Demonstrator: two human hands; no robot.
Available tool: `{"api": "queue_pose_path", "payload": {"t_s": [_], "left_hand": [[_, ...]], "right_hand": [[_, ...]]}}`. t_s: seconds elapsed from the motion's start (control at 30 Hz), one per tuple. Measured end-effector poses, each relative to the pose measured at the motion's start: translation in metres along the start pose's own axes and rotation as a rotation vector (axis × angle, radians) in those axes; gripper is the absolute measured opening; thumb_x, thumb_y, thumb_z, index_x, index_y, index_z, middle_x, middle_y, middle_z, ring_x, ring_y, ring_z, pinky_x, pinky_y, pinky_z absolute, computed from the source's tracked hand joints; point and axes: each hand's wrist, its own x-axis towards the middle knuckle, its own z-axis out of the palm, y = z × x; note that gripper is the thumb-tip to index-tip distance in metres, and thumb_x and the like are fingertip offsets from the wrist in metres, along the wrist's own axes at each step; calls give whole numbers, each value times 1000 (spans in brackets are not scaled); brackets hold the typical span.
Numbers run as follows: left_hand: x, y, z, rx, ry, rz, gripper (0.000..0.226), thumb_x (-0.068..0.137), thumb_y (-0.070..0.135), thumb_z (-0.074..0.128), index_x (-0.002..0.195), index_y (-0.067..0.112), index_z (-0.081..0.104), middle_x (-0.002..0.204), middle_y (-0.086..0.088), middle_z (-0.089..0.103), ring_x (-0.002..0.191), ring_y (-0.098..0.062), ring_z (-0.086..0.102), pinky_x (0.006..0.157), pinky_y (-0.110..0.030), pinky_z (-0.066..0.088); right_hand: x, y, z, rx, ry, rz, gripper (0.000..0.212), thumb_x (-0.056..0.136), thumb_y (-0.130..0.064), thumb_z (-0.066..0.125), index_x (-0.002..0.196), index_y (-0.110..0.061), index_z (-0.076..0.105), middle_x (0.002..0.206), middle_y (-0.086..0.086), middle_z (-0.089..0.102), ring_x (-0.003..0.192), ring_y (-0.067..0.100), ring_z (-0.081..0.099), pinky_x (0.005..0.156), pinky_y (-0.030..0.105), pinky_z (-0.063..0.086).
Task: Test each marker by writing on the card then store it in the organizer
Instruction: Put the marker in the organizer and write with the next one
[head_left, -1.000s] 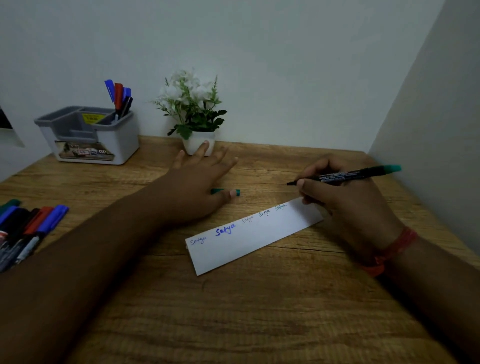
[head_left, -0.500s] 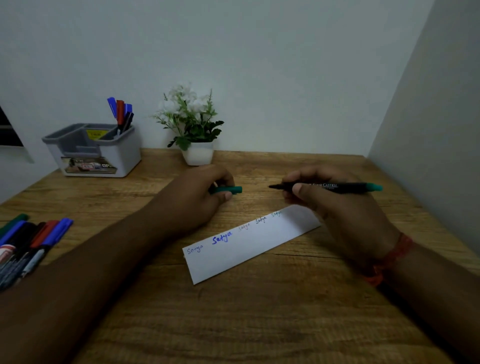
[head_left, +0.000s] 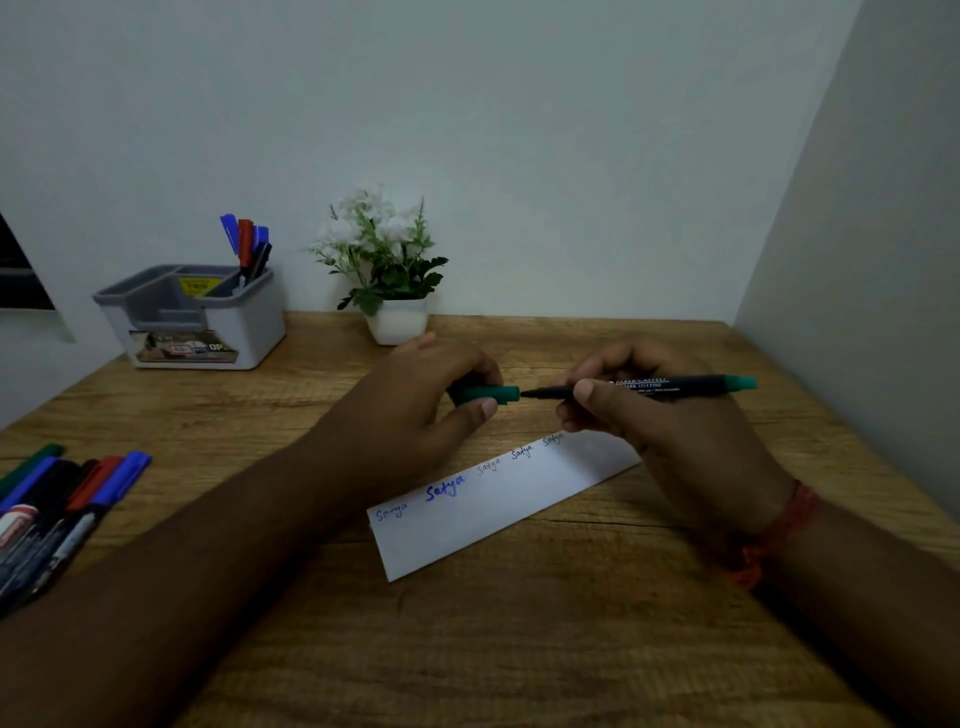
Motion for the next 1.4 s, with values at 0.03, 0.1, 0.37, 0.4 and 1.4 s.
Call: {"api": "queue_pose_path", "payload": {"t_s": [0.03,0.1,0.37,0.4,1.4], "left_hand": [[0,0,0,-2,-5,-4,10,92,33,57,100,29,60,88,22,59,87,3,55,103,-31,35],[0,0,0,3,-18,-2,9,93,34,57,100,31,59,88,21,59,87,4,56,112,-36,31],[1,11,1,-68,-9,-7,12,91,39,58,96,29,62,85,22,58,84,-1,55,84,-31,48],[1,13,0,-99,-4,-30,13,90,39,59,96,29,63,85,21,58,84,-3,56,75,-31,49],[-1,-4,-29,583,-319,-292,92,74,85,-8,152,38,-19,164,6,-20,150,-25,-21,116,-65,-8]], "right_hand": [[0,0,0,-13,-4,5,9,90,-6,68,90,-13,73,97,8,77,91,26,76,89,49,61],[-1,-1,1,-19,-11,21,5,89,-6,69,93,-10,72,97,8,78,90,25,76,88,47,61],[0,0,2,7,-8,35,23,71,-26,77,86,-10,69,83,1,73,76,19,69,78,38,61],[1,1,1,37,-2,48,23,70,-27,78,85,-12,70,80,1,69,74,18,66,75,36,60],[17,-19,29,44,2,290,28,106,-37,40,104,-11,52,87,17,74,74,31,75,65,39,62]]}}
